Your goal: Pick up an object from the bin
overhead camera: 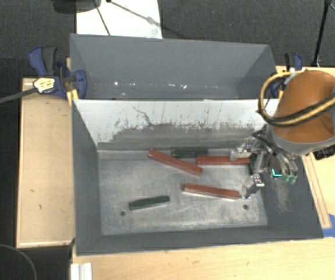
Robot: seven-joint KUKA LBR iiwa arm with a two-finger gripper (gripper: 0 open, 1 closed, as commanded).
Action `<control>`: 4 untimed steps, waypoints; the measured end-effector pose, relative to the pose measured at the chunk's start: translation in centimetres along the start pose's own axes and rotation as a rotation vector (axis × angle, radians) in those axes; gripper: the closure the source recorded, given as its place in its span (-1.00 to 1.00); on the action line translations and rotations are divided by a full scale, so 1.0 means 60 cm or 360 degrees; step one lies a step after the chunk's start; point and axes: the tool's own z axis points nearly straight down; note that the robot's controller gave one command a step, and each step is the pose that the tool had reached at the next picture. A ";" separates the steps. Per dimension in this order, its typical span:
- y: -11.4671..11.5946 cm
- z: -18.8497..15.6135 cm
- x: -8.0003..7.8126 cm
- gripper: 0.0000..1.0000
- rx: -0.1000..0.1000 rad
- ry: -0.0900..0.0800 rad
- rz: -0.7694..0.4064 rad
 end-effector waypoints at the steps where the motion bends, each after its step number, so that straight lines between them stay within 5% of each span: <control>1: 0.000 -0.006 -0.003 -1.00 0.0002 -0.0012 -0.0003; 2: 0.024 0.130 0.010 1.00 0.0000 -0.0026 0.0161; 3: 0.024 0.130 0.010 1.00 0.0000 -0.0026 0.0159; 4: 0.035 -0.110 -0.010 1.00 0.0000 -0.0013 0.0209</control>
Offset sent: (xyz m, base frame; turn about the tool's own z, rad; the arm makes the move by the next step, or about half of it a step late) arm -0.0100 0.0150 -0.0825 0.1029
